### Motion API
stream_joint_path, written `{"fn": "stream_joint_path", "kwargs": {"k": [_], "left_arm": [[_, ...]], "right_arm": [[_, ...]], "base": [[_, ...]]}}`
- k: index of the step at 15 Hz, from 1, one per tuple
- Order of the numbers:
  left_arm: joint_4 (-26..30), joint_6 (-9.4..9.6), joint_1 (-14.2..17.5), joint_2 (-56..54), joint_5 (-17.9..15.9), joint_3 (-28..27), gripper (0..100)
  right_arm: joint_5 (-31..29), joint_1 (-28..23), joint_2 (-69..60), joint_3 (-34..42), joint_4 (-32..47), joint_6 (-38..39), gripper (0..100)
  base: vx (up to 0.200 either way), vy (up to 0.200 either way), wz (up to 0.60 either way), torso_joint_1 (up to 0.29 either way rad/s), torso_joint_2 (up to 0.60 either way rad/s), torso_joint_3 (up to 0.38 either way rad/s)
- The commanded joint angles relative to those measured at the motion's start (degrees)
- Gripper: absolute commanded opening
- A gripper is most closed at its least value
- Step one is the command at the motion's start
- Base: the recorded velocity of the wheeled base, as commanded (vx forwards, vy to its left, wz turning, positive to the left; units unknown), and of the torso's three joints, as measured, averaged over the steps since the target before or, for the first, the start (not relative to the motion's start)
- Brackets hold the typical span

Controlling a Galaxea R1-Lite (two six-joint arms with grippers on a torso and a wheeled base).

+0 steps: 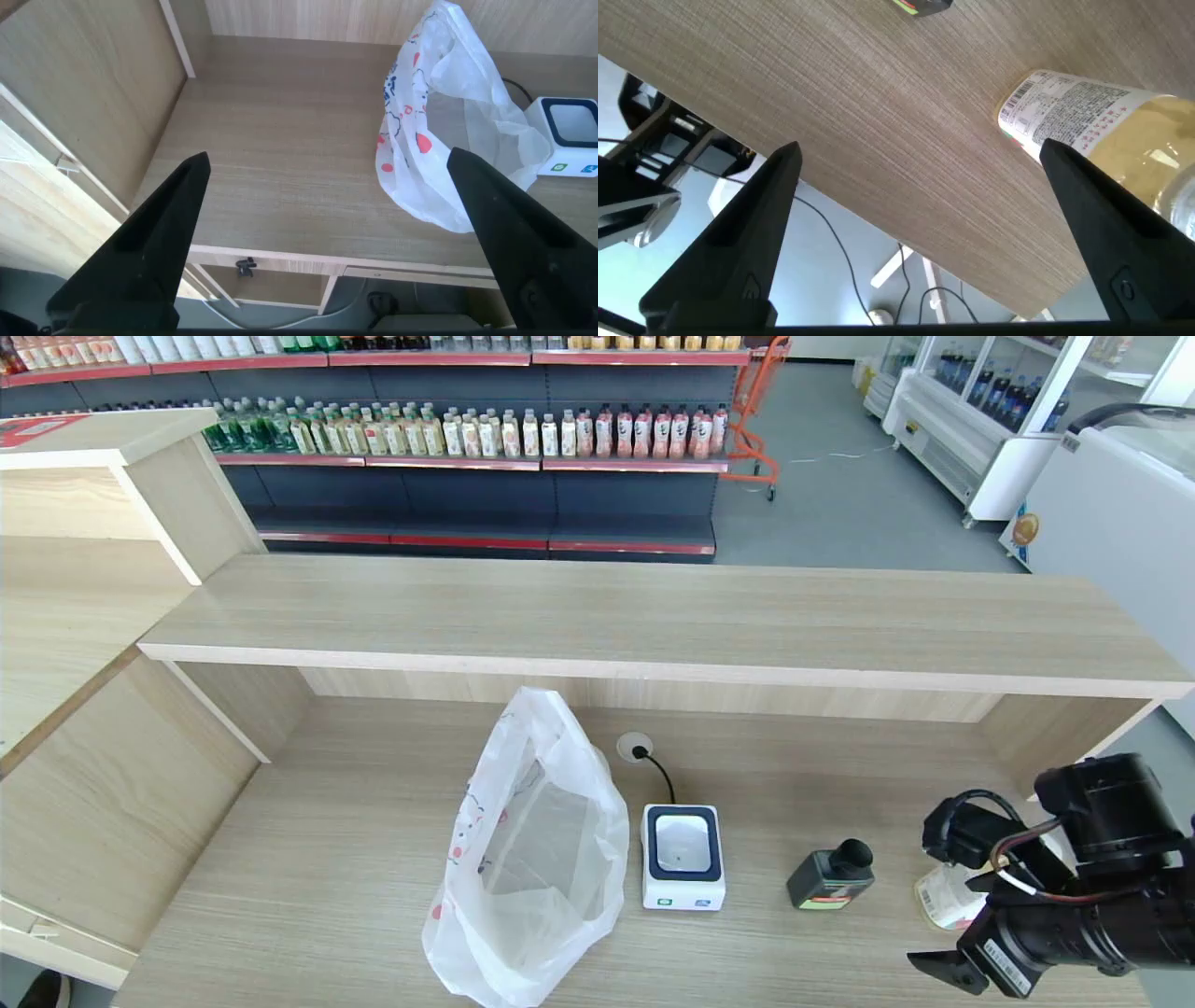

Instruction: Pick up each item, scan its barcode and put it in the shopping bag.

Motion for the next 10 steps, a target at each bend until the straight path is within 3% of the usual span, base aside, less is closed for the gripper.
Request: {"fn": "stream_joint_path", "kwargs": {"k": [1, 7, 10], "left_arm": [[0.0, -0.04, 0.0, 0.0, 0.0, 0.0, 100], [0.0, -0.04, 0.0, 0.0, 0.0, 0.0, 100], [0.0, -0.04, 0.0, 0.0, 0.0, 0.0, 100]], "right_arm": [[0.3, -0.3, 6.6, 0.0, -2.0, -1.2, 100], [7.5, -0.3, 15.6, -3.4, -11.5, -6.4, 100], [8.1, -0.4, 18.9, -7.0, -13.4, -9.6, 100]], "base": [[0.0, 0.0, 0.0, 0.0, 0.0, 0.0], [0.0, 0.0, 0.0, 0.0, 0.0, 0.0], [0.0, 0.0, 0.0, 0.0, 0.0, 0.0]]}}
